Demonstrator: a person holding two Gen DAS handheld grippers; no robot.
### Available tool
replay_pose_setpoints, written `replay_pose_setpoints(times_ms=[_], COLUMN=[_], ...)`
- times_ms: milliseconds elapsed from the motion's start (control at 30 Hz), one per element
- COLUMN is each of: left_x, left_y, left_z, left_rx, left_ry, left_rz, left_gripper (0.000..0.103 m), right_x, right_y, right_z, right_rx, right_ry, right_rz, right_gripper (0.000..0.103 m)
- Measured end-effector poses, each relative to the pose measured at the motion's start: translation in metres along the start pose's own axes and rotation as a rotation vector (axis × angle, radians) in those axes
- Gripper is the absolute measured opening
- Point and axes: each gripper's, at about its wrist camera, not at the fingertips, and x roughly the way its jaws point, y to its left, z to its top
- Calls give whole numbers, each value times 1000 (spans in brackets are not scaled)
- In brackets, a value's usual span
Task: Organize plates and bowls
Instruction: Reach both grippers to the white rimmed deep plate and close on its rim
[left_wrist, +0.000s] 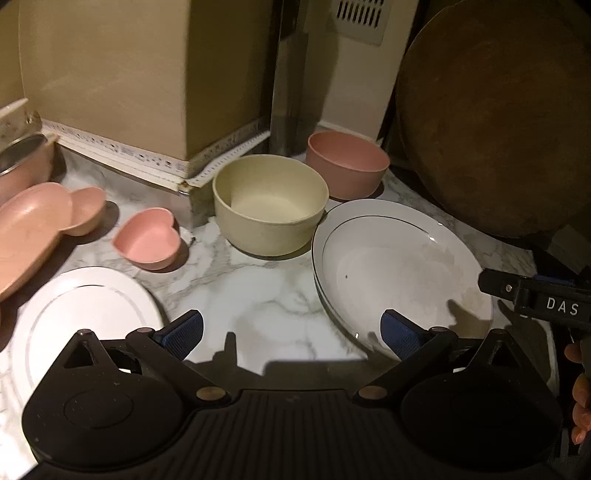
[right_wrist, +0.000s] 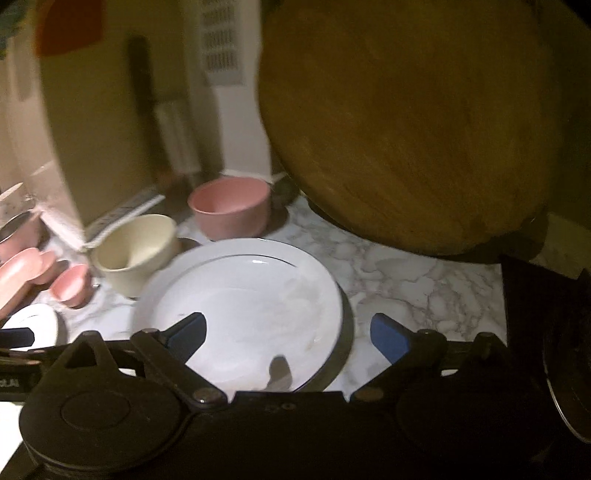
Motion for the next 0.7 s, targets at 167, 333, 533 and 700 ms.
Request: replay_pose_setpoints(times_ms=[167, 333, 533, 700], left_x=[29, 47, 63, 71], left_y=[-2, -10, -10, -11], left_z=[14, 22, 29, 32], left_rx=[-58, -66, -103, -111], left_ry=[53, 77, 118, 138], left_rz=[-23, -14, -23, -39], left_gripper=[102, 102, 94, 69], right_x=[43, 77, 99, 105], right_y=[-30, -44, -47, -53], right_z=[13, 16, 17, 23], right_rx=[76, 139, 152, 173], right_ry=[115, 212, 283, 321], right_rz=[16, 78, 110, 125], right_gripper=[76, 69, 60, 46])
